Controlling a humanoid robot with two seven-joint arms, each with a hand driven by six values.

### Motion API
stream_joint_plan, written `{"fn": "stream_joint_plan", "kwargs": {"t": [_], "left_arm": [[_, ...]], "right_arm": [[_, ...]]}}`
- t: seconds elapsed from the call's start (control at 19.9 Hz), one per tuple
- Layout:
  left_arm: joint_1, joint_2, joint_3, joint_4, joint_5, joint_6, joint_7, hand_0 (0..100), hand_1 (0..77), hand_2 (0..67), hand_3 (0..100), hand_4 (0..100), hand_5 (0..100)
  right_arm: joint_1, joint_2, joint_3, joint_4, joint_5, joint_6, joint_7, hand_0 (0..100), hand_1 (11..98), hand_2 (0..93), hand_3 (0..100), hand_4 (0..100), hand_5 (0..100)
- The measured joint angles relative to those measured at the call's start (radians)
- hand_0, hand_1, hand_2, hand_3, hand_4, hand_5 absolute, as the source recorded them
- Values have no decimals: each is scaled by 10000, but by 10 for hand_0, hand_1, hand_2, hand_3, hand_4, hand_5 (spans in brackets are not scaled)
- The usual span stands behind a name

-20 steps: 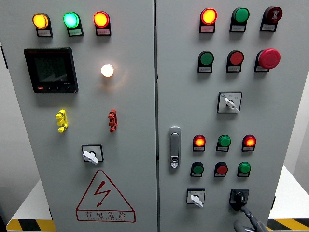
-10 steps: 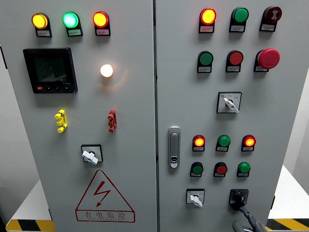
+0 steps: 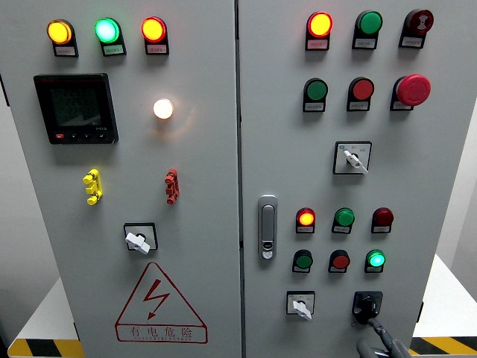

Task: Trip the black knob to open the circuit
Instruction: 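Grip the black rotary knob with the right hand and twist it, then release the black knob and lower the right hand away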

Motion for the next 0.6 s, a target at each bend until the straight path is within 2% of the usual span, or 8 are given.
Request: {"fn": "stream_joint_plan", "kwargs": {"t": [0.25,0.4,0.6], "left_arm": [[0,-5,0,0,0,0,0,0,30,129,214,67,16],[0,-3,0,0,0,0,0,0,30,129,214,67,16],[0,-3,0,0,0,0,0,0,32,129,214,67,16]], "right_arm": [[-25,-6,-12,11,0,0,-37,906,472,26,971,1000,1000],[-92,-100,27,10,12,0,-21,907,470,26,971,1000,1000],[-191,-143,116,-4,13,0,4,908,468,25,971,1000,1000]]}}
